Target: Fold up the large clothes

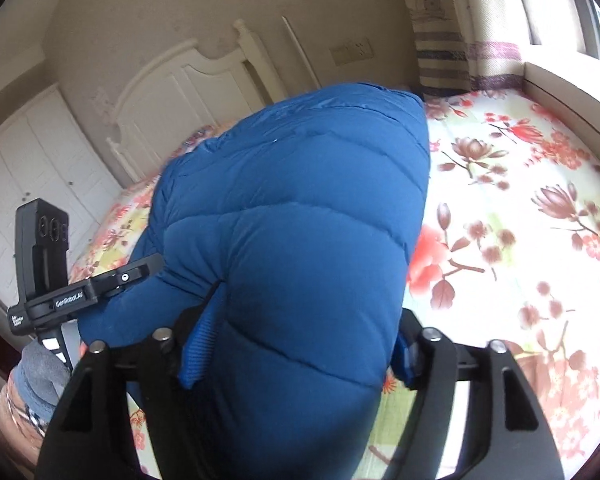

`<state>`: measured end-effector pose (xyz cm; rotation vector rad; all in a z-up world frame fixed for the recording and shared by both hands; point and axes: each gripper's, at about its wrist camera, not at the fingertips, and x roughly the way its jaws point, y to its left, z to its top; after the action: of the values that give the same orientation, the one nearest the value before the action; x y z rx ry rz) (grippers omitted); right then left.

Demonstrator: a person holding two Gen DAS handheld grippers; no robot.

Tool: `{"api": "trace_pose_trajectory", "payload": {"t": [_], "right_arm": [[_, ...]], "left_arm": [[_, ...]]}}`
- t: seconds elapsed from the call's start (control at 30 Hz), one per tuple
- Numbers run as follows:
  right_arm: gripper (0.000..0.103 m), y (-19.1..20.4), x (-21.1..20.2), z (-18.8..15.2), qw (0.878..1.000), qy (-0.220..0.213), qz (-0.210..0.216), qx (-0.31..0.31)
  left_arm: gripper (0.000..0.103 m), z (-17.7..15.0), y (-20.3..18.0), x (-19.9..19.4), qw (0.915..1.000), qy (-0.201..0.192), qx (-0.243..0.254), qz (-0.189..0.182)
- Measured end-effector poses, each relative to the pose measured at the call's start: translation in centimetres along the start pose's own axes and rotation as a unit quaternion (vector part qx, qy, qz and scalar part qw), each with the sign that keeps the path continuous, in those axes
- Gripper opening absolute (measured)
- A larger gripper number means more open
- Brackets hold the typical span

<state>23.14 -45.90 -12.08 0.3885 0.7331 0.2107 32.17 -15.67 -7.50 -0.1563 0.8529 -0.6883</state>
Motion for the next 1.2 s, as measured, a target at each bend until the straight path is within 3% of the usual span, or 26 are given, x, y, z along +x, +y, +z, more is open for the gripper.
{"api": "trace_pose_trajectory", "payload": {"t": [0.07, 0.13, 0.23, 0.3, 0.33, 0.4, 0.43, 0.5, 0.53, 0.6, 0.67, 0.73, 0.8, 0.87, 0.97, 1.07, 1.13, 1.17, 1.2], "right_arm": [[0.08, 0.7, -1.2, 0.8, 0.999, 0.003, -0.046, 0.003], [0.086, 3.4, -3.0, 0.8, 0.992, -0.053, -0.114, -0.027], [0.086, 8.0, -3.7, -0.3, 0.984, -0.067, -0.117, -0.118], [0.086, 11.1, -3.7, -1.7, 0.971, -0.075, -0.127, -0.186], [0.086, 12.3, -3.6, -2.5, 0.965, -0.081, -0.13, -0.212], [0.086, 14.3, -3.3, -3.8, 0.957, -0.085, -0.135, -0.244], [0.083, 14.8, -2.9, -4.1, 0.954, -0.085, -0.137, -0.252], [0.072, 15.7, -2.0, -5.0, 0.951, -0.079, -0.139, -0.265], [0.067, 16.2, -1.7, -5.3, 0.95, -0.076, -0.137, -0.271], [0.064, 17.3, -0.8, -6.2, 0.943, -0.073, -0.139, -0.292], [0.063, 18.2, 0.9, -7.8, 0.931, -0.062, -0.158, -0.324], [0.063, 18.2, 2.3, -9.1, 0.924, -0.054, -0.172, -0.337], [0.063, 18.4, 3.0, -10.0, 0.918, -0.058, -0.176, -0.35], [0.063, 18.8, 3.3, -10.2, 0.914, -0.043, -0.174, -0.365], [0.06, 18.7, 1.5, -9.2, 0.92, -0.024, -0.134, -0.366], [0.06, 17.3, -2.9, -8.7, 0.94, -0.086, -0.122, -0.307], [0.07, 15.6, -4.7, -8.7, 0.947, -0.119, -0.144, -0.261], [0.07, 14.5, -4.4, -8.6, 0.955, -0.111, -0.145, -0.233], [0.073, 13.5, -3.1, -8.6, 0.966, -0.069, -0.127, -0.215]], "left_arm": [[0.053, 0.0, -0.1, -0.2, 1.0, 0.0, -0.001, 0.006], [0.061, -0.7, 0.2, -0.9, 0.9999, -0.006, -0.008, 0.012], [0.077, -0.8, 0.7, -2.1, 0.9988, -0.026, -0.013, 0.039], [0.085, -0.3, 0.4, -5.1, 0.9928, -0.081, -0.005, 0.089], [0.089, 0.3, 0.0, -7.1, 0.9859, -0.123, -0.003, 0.114], [0.09, 2.4, -1.7, -9.8, 0.978, -0.17, 0.023, 0.118], [0.092, 3.4, -2.8, -9.9, 0.9775, -0.17, 0.046, 0.117], [0.094, 5.9, -5.1, -8.3, 0.978, -0.141, 0.104, 0.114], [0.095, 7.4, -6.1, -6.3, 0.9798, -0.109, 0.131, 0.105], [0.095, 9.4, -6.8, -2.3, 0.9818, -0.057, 0.154, 0.095], [0.095, 10.7, -6.3, 3.1, 0.9763, -0.003, 0.171, 0.133], [0.099, 10.6, -3.7, 7.6, 0.9719, 0.051, 0.158, 0.167], [0.099, 10.3, -0.4, 8.9, 0.9872, 0.063, 0.095, 0.112], [0.099, 10.2, 1.2, 8.5, 0.9902, 0.066, 0.061, 0.107], [0.099, 9.4, 1.4, 6.0, 0.9847, 0.036, 0.06, 0.16], [0.099, 7.5, 0.6, 0.5, 0.97, -0.049, 0.072, 0.227], [0.099, 5.7, 0.2, -3.2, 0.9611, -0.109, 0.074, 0.243], [0.099, 4.9, -0.1, -4.7, 0.9575, -0.131, 0.071, 0.247], [0.099, 4.2, -0.4, -5.9, 0.9532, -0.148, 0.066, 0.255]]}}
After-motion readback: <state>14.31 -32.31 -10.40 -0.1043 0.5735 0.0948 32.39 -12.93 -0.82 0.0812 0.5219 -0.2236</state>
